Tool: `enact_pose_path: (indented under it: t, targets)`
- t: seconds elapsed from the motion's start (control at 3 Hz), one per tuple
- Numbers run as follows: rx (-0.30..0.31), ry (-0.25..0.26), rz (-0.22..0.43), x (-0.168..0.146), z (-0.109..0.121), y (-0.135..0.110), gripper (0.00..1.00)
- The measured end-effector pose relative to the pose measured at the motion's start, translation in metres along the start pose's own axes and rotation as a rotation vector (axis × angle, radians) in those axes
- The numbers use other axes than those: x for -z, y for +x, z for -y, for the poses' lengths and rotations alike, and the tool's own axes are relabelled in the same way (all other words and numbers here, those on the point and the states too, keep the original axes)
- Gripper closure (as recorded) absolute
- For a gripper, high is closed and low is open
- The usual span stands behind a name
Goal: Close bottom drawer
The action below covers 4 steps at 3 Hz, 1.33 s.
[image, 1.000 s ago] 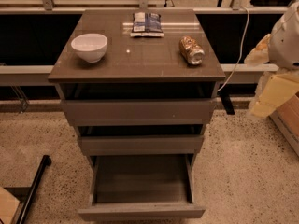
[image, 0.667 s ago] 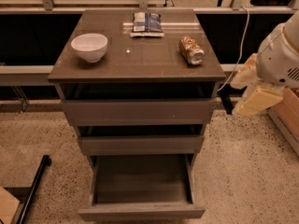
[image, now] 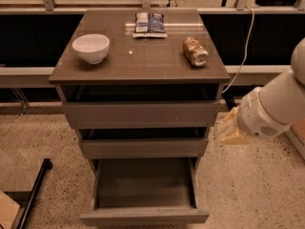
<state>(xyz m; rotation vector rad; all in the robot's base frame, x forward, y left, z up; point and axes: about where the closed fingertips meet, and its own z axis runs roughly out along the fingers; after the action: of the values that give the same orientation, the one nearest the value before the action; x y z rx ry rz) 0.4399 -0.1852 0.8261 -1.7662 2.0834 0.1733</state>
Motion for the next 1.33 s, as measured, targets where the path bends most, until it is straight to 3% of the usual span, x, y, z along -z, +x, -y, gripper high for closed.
enact_pose_path:
  t: [0.33, 0.67, 1.0, 1.33]
  targets:
    - [-0.003, 0.048, 0.021, -0.014, 0.008, 0.003, 1.00]
    - [-0.003, 0.048, 0.021, -0.014, 0.008, 0.003, 1.00]
    - [-0.028, 0.022, 0.092, -0.045, -0.006, 0.010, 1.00]
    - [-0.058, -0.004, 0.233, -0.098, -0.022, 0.025, 1.00]
